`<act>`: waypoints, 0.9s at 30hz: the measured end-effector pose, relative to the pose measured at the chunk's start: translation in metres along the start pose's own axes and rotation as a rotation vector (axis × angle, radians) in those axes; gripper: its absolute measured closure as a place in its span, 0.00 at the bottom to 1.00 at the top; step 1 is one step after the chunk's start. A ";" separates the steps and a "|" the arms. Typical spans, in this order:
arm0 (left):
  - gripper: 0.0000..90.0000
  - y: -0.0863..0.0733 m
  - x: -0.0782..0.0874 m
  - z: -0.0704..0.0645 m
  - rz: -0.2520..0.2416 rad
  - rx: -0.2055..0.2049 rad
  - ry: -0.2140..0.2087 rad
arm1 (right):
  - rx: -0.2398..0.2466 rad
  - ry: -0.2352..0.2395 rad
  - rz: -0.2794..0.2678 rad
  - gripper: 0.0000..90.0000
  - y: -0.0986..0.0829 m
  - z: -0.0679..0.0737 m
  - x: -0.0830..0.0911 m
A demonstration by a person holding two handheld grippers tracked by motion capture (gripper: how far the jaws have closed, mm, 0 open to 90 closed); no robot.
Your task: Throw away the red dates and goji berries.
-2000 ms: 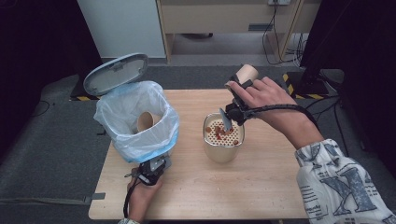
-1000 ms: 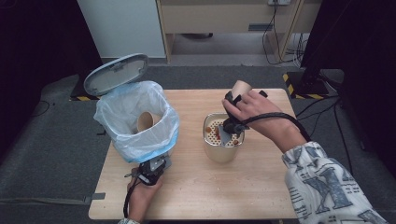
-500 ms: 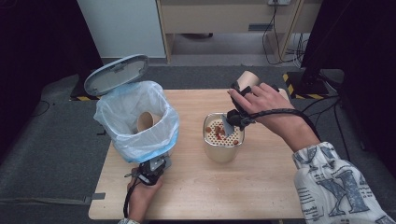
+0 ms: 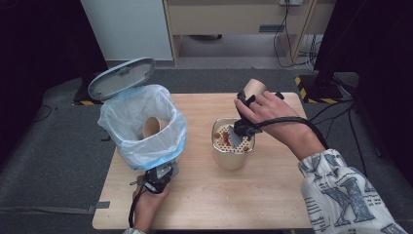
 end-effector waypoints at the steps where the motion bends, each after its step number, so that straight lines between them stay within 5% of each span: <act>1: 0.99 0.000 0.000 0.000 0.000 0.000 0.002 | -0.011 0.001 0.004 0.44 -0.001 0.000 0.000; 6: 0.99 0.000 0.000 0.000 0.000 0.000 0.001 | -0.099 0.007 -0.008 0.43 -0.007 0.003 -0.001; 8: 0.99 0.000 0.000 0.000 -0.001 0.000 -0.002 | -0.162 0.004 -0.006 0.43 -0.013 0.004 0.000; 9: 0.99 0.000 0.000 0.000 0.000 0.000 0.001 | -0.231 0.005 -0.010 0.43 -0.021 0.006 0.000; 10: 0.99 0.000 0.000 0.000 0.000 0.000 0.001 | -0.231 0.005 -0.010 0.43 -0.021 0.006 0.000; 13: 0.99 0.000 0.000 0.000 0.001 -0.001 0.001 | -0.366 0.020 -0.017 0.43 -0.032 0.010 -0.001; 18: 0.99 0.000 0.000 0.000 -0.001 -0.001 0.001 | -0.521 0.044 -0.026 0.43 -0.043 0.018 -0.003; 23: 0.99 0.000 0.000 0.000 -0.002 -0.003 -0.001 | -0.623 0.069 -0.048 0.43 -0.044 0.024 -0.006; 27: 0.99 0.000 0.000 0.000 -0.002 -0.003 -0.001 | -0.657 0.091 -0.059 0.43 -0.043 0.028 -0.009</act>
Point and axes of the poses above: each handheld gripper's, and its own axes: x roughly backward along the jaws, y roughly out of its top, z roughly to its left, the point moved 4 cm from there along -x, roughly forward along the jaws, and after that the axes turned 7 degrees about -y, right-handed, at the moved point
